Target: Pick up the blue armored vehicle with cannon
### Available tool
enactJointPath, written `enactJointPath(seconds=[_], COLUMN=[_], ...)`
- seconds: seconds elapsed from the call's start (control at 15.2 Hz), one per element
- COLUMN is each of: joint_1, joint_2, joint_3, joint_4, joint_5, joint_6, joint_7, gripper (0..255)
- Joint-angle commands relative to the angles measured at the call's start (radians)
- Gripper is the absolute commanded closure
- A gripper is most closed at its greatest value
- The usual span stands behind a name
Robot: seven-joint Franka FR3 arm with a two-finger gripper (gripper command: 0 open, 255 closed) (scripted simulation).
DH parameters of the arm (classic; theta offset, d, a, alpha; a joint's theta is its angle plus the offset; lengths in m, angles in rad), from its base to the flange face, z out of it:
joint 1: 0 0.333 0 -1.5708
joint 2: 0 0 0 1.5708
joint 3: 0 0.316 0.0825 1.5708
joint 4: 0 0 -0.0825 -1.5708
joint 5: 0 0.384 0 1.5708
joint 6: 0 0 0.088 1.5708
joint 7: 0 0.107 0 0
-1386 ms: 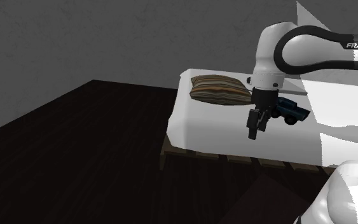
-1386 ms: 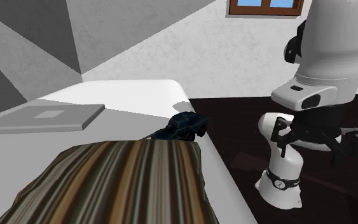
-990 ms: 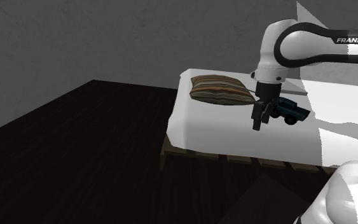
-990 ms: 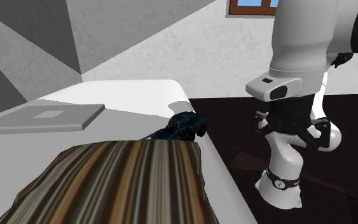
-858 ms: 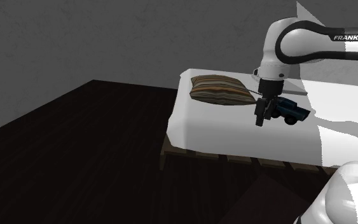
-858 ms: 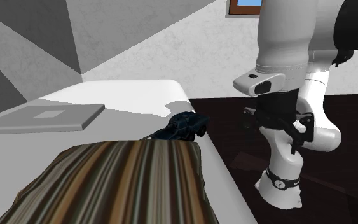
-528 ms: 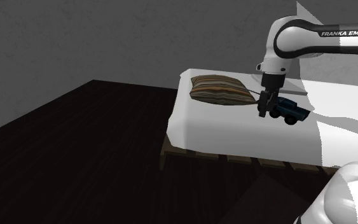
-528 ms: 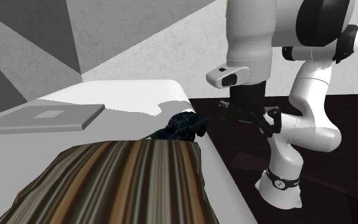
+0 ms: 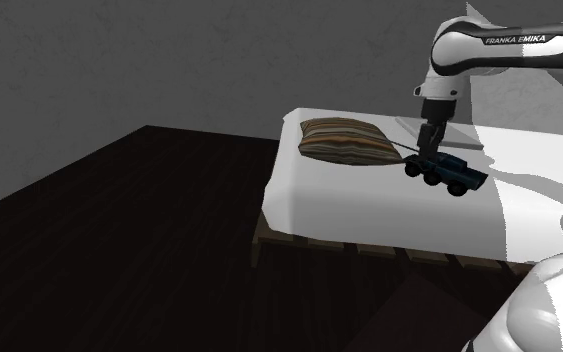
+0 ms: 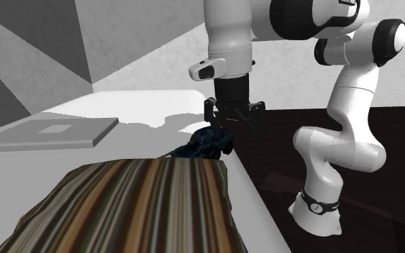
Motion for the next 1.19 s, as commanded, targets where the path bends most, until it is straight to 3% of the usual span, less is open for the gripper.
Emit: enactJointPath(seconds=[0.0, 0.46, 1.06, 1.12], joint_1=[-0.008, -0.038, -0.041, -0.041], joint_2=[0.048, 0.243, 0.228, 0.232], joint_3=[-0.034, -0.142, -0.143, -0.144], joint_4=[0.055, 0.29, 0.173, 0.18], joint_5=[-0.009, 0.008, 0.001, 0.003], joint_6=[0.001, -0.017, 0.085, 0.084], joint_7=[-0.048, -0.213, -0.201, -0.203], gripper=[0, 0, 0, 255])
